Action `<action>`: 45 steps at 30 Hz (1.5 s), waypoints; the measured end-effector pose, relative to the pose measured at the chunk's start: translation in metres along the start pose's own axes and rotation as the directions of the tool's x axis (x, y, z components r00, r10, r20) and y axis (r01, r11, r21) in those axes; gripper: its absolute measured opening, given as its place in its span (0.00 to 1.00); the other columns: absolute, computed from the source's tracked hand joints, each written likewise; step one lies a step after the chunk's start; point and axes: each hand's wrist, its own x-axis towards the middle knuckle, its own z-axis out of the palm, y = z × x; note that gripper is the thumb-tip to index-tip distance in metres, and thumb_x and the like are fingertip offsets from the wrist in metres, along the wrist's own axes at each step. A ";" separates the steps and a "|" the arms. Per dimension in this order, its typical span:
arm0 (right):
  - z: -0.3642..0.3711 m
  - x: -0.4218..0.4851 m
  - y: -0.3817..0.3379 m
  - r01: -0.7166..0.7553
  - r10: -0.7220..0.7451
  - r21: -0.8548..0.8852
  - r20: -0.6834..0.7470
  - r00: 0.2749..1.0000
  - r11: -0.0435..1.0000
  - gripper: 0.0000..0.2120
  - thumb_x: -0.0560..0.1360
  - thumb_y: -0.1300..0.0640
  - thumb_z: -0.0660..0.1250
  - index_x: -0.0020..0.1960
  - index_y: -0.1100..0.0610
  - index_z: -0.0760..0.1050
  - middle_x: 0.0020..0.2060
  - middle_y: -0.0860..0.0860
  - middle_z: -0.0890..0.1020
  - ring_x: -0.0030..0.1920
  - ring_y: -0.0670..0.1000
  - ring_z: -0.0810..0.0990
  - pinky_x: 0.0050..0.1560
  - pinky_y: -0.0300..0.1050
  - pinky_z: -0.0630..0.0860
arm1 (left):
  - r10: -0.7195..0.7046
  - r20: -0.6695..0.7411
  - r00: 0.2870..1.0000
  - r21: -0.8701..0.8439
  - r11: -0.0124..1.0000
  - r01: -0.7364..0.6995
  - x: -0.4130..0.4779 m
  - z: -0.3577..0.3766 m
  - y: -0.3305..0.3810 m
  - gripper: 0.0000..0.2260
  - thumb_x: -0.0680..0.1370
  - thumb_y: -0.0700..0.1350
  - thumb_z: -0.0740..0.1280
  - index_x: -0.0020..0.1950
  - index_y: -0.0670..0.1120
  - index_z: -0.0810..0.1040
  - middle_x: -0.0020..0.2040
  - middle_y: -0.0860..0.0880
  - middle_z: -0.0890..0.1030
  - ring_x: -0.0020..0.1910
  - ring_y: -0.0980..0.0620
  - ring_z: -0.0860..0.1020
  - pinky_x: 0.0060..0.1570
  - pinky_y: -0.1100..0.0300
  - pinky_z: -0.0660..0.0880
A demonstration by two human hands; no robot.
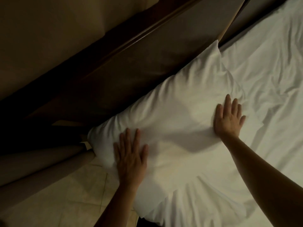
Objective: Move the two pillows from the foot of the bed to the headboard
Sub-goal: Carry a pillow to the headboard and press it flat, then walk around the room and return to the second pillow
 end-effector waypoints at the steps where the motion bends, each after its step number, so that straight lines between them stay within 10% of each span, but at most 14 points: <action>1: -0.001 0.001 0.001 0.012 -0.012 0.004 0.001 1.000 1.000 0.29 0.80 0.31 0.39 0.80 0.35 0.42 0.82 0.48 0.50 0.81 0.52 0.47 0.78 0.65 0.43 | -0.004 0.007 1.000 0.012 1.000 0.004 0.000 0.000 -0.001 0.30 0.84 0.62 0.54 0.84 0.53 0.52 0.85 0.46 0.51 0.83 0.45 0.50 0.78 0.40 0.53; 28: -0.066 -0.079 0.020 0.185 -0.173 -0.153 0.093 0.981 0.971 0.36 0.80 0.29 0.47 0.82 0.45 0.49 0.81 0.52 0.56 0.80 0.59 0.54 0.77 0.66 0.53 | 0.038 0.184 0.982 -0.105 0.994 -0.018 -0.030 -0.056 0.022 0.31 0.82 0.67 0.49 0.83 0.58 0.52 0.84 0.51 0.53 0.82 0.43 0.52 0.74 0.30 0.54; 45: -0.196 -0.265 0.075 0.323 -0.333 -0.203 -0.016 0.943 0.924 0.36 0.78 0.27 0.48 0.81 0.43 0.52 0.81 0.51 0.57 0.80 0.57 0.54 0.78 0.63 0.54 | 0.244 0.100 0.965 -0.098 0.967 -0.235 -0.144 -0.176 0.080 0.26 0.83 0.60 0.56 0.80 0.51 0.65 0.80 0.43 0.65 0.79 0.40 0.61 0.76 0.45 0.60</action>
